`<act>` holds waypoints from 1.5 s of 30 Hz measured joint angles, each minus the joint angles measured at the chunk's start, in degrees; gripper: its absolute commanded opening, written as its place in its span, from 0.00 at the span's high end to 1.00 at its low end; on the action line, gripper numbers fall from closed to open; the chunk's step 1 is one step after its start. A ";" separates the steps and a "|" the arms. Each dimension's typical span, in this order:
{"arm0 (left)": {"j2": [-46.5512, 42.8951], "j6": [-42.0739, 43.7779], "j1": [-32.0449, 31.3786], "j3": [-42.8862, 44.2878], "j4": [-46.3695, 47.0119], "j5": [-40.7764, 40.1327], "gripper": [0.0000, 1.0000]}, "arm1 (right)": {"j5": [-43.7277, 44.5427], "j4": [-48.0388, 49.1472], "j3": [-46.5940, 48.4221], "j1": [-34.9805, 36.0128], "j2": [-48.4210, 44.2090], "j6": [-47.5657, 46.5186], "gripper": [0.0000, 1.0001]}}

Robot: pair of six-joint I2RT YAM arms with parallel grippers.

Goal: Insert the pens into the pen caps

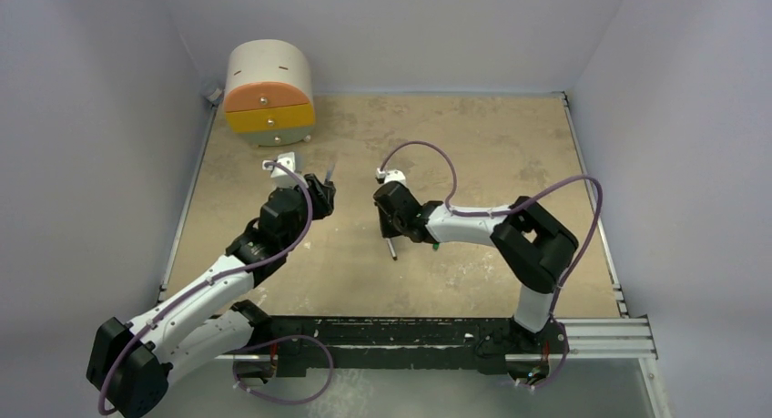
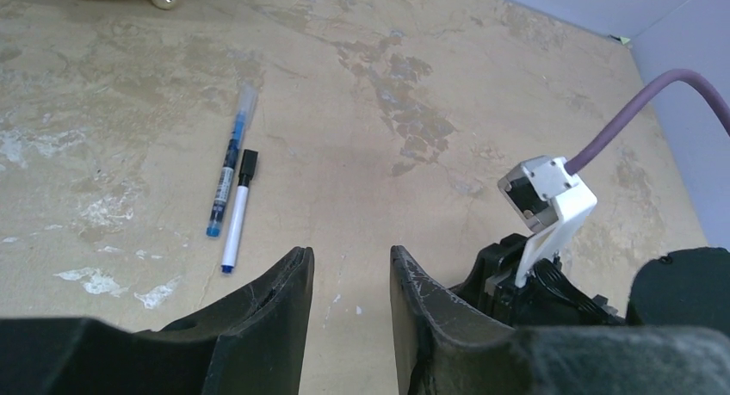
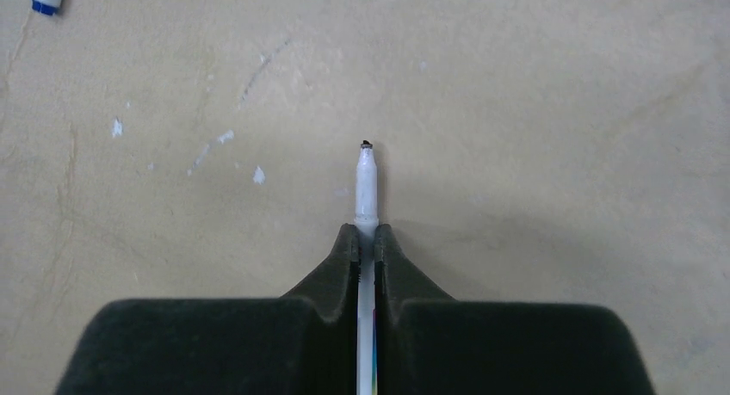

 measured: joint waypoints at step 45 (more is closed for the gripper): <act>17.20 -19.58 -13.62 -1.46 66.69 39.67 0.45 | -6.19 18.82 -21.55 -0.15 -66.49 -3.13 1.00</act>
